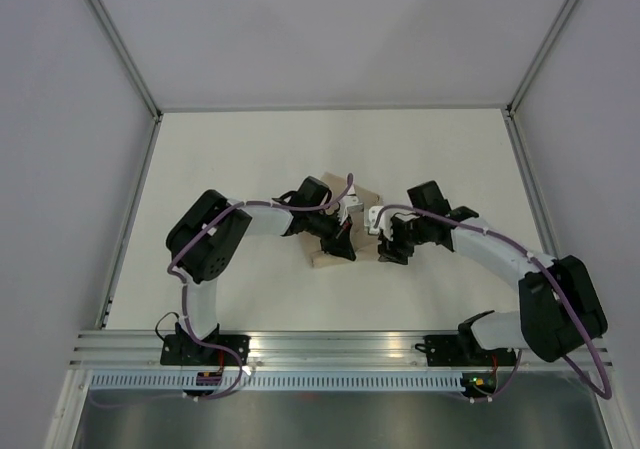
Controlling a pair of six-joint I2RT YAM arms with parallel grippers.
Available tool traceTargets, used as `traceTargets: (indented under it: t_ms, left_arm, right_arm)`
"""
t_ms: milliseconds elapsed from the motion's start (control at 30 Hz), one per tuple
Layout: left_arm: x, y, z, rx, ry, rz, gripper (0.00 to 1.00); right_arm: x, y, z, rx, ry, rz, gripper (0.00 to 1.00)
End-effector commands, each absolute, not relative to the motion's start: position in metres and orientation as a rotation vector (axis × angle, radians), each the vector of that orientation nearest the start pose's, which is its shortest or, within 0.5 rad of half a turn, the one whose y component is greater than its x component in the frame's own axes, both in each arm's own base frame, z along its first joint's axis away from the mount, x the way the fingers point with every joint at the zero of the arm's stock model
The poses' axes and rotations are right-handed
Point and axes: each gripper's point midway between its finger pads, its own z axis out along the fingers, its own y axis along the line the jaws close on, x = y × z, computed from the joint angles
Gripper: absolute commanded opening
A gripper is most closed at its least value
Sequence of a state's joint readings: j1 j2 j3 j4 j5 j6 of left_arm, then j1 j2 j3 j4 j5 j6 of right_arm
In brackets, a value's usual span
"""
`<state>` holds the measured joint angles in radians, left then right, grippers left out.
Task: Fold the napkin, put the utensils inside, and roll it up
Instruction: Roll the napkin at the center of the board.
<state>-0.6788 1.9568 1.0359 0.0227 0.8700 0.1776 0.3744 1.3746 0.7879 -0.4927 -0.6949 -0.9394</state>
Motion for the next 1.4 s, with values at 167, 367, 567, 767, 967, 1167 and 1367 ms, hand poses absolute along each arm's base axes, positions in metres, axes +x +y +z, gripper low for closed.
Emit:
traceTargets:
  t_ms: [167, 367, 567, 767, 967, 1167, 1367]
  left_arm:
    - [0.198, -0.335, -0.005, 1.306, 2.258, -1.472, 0.02]
    - [0.198, -0.335, -0.005, 1.3, 2.262, -1.491, 0.02]
    - [0.197, -0.334, -0.002, 1.303, 2.259, -1.5, 0.02]
    - [0.201, -0.338, 0.01, 1.307, 2.22, -1.506, 0.1]
    - [0.229, -0.342, 0.041, 1.243, 2.137, -1.38, 0.27]
    - [0.27, -0.338, 0.077, 1.095, 2.052, -1.167, 0.31]
    - [0.318, -0.308, 0.104, 0.793, 2.108, -0.846, 0.32]
  right_arm:
    - [0.253, 0.219, 0.057, -1.771, 1.472, 0.308, 0.63]
    - [0.243, 0.227, 0.039, -1.835, 1.451, 0.271, 0.62]
    - [0.232, 0.23, 0.021, -1.903, 1.454, 0.251, 0.51]
    - [0.227, 0.229, 0.015, -1.944, 1.471, 0.253, 0.28]
    - [0.215, 0.219, 0.007, -2.048, 1.605, 0.293, 0.17]
    - [0.2, 0.216, 0.004, -2.087, 1.741, 0.398, 0.15]
    - [0.197, 0.22, 0.004, -2.072, 1.868, 0.47, 0.14]
